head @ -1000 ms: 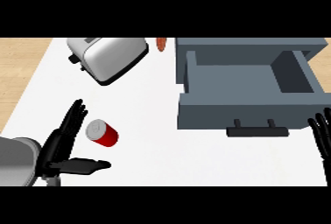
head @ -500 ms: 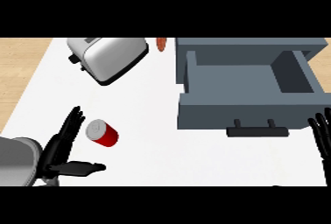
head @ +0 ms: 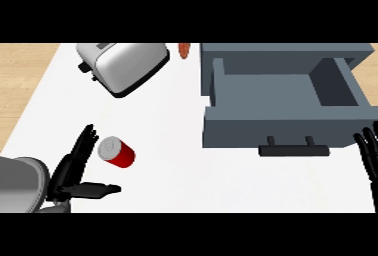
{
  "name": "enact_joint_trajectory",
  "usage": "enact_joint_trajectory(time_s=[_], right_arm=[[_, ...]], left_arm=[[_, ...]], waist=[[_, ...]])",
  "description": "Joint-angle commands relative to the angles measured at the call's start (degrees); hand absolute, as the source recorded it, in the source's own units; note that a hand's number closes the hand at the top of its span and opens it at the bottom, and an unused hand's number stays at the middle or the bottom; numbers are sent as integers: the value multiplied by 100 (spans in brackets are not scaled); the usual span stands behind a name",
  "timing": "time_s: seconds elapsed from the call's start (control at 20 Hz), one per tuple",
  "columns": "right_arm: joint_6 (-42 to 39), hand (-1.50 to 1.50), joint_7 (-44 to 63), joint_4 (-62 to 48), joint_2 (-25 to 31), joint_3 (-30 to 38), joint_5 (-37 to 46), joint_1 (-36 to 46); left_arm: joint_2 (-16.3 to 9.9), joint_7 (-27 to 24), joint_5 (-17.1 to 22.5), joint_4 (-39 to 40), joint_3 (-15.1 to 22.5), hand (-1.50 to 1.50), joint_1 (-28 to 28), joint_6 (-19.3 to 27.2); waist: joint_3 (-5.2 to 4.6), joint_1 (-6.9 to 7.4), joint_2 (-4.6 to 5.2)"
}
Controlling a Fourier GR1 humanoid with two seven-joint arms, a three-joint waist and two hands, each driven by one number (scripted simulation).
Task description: Pick up the can, place it into the drawer and close the drawer
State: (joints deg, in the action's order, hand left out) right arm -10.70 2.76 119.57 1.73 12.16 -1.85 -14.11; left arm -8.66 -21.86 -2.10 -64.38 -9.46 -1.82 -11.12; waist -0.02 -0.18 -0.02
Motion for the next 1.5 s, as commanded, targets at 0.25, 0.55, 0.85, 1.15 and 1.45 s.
enact_joint_trajectory(time_s=[0.25,0.55,0.85,1.15,1.45], right_arm=[[-90,-150,-178,-335,71,255,-81,207],[-248,-150,26,-33,83,360,-280,39],[-131,-150,183,268,-105,148,-78,-177],[-118,-150,580,158,188,449,-433,448],[-303,-150,285,274,28,403,-496,-64]], left_arm=[[-3,-488,-1,839,-72,-150,-364,70],[100,-465,-120,1147,23,-150,-726,365],[-46,-656,50,1362,-48,-150,-730,121],[211,-257,32,1311,91,-150,-1048,417],[112,-607,-57,1558,179,-150,-1089,304]], waist=[[1,1,2],[2,-4,0],[1,-2,-1],[2,6,0],[2,-5,-1]])
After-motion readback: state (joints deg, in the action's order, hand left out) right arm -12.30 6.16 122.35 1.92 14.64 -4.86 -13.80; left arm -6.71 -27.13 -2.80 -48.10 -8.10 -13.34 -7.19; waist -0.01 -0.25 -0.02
